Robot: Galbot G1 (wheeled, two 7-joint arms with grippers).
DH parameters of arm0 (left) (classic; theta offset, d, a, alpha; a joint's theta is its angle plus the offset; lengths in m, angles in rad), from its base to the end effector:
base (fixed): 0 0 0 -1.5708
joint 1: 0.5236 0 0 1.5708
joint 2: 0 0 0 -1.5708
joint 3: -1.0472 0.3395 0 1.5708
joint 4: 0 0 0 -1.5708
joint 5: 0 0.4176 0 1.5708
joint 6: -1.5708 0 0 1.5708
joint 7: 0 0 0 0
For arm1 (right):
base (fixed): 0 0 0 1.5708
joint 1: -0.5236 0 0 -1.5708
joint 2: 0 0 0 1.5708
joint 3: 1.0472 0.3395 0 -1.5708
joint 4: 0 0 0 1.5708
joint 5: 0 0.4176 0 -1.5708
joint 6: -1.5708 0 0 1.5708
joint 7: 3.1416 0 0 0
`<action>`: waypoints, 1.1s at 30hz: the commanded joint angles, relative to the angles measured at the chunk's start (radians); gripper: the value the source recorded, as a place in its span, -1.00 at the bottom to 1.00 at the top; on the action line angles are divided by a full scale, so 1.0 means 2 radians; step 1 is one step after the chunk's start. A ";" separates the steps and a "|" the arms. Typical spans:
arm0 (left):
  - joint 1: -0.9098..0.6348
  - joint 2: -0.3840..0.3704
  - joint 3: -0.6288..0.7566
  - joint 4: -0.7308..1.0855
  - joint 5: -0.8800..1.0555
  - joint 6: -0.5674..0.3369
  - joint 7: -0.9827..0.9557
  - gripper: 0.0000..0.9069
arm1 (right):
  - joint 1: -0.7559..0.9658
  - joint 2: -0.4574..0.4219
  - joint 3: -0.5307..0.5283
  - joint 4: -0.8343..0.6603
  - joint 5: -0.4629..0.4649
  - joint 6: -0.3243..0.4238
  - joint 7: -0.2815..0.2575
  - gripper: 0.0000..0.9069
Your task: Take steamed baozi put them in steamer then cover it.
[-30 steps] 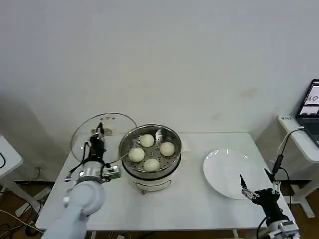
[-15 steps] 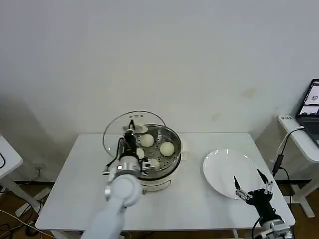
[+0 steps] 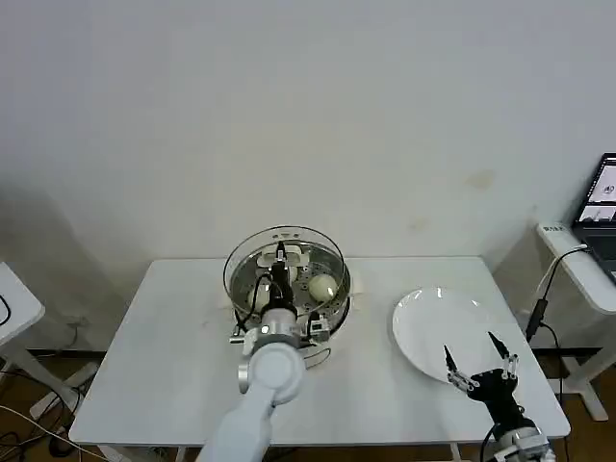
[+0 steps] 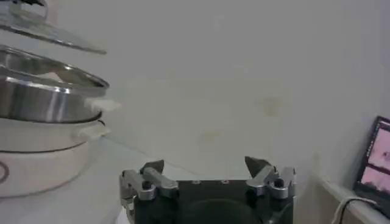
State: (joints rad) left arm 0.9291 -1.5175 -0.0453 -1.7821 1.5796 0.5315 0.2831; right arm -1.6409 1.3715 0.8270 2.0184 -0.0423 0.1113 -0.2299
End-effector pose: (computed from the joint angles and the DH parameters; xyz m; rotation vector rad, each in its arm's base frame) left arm 0.3908 -0.1742 -0.2170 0.0721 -2.2688 -2.1575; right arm 0.2232 -0.1417 -0.3115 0.1322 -3.0359 0.5670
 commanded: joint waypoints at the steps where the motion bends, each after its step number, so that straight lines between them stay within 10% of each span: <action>1: 0.000 -0.022 0.006 0.033 0.029 -0.002 0.001 -1.00 | 0.003 0.000 -0.005 -0.004 -0.004 0.001 0.000 1.00; 33: 0.010 -0.029 0.003 0.043 0.034 -0.008 -0.002 -1.00 | 0.001 -0.001 -0.009 -0.006 -0.003 0.004 -0.001 1.00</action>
State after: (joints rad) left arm 0.9455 -1.5734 -0.0426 -1.6879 1.6439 0.5164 0.2750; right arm -1.6402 1.3701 0.8115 2.0069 -0.0480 0.1186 -0.2315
